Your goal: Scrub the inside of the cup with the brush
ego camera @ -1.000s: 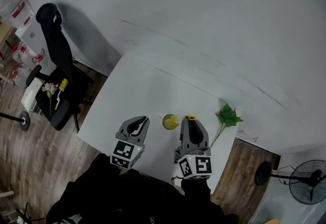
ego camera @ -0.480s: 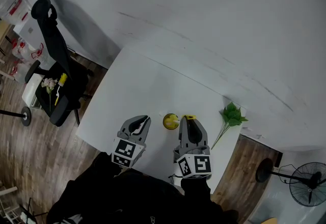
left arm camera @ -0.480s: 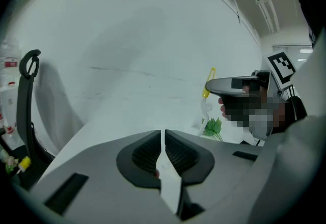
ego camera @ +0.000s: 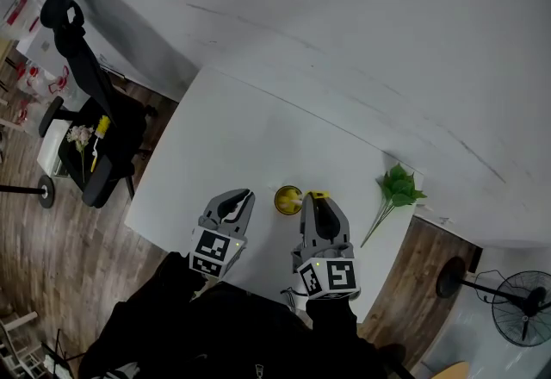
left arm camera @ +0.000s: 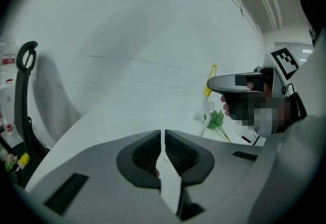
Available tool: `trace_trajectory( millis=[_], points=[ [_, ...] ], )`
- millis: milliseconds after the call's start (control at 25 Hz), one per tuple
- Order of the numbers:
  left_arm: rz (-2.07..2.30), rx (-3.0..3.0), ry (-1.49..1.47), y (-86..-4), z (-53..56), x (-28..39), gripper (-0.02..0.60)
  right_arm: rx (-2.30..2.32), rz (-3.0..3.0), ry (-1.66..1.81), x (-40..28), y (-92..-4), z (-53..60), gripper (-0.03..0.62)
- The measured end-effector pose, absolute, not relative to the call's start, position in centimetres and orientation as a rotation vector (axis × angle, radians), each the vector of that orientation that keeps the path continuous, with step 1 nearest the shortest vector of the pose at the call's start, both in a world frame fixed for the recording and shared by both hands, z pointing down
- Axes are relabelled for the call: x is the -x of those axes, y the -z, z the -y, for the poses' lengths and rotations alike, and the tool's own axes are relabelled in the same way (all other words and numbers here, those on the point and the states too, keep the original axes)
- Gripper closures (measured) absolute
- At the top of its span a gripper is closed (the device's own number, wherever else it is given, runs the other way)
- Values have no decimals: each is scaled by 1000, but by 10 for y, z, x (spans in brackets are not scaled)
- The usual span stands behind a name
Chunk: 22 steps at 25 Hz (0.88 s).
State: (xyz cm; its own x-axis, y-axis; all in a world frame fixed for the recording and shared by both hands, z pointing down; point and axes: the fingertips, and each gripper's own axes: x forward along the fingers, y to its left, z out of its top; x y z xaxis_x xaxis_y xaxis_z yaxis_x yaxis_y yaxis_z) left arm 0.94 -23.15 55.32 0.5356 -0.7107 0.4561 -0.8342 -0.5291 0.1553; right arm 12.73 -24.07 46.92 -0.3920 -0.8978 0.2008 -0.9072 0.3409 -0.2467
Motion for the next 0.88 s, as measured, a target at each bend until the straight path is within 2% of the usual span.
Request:
trace_trajectory(
  millis=[760, 800, 880],
  points=[
    [1211, -2458, -663, -609, 249, -27, 538, -1686, 2564, -532, -129, -486, 247, 530],
    [1193, -2464, -676, -612, 250, -29, 525, -1690, 2561, -537, -129, -487, 247, 530],
    [1146, -2467, -711, -623, 249, -35, 448, -1693, 2559, -541, -130, -487, 246, 530]
  ],
)
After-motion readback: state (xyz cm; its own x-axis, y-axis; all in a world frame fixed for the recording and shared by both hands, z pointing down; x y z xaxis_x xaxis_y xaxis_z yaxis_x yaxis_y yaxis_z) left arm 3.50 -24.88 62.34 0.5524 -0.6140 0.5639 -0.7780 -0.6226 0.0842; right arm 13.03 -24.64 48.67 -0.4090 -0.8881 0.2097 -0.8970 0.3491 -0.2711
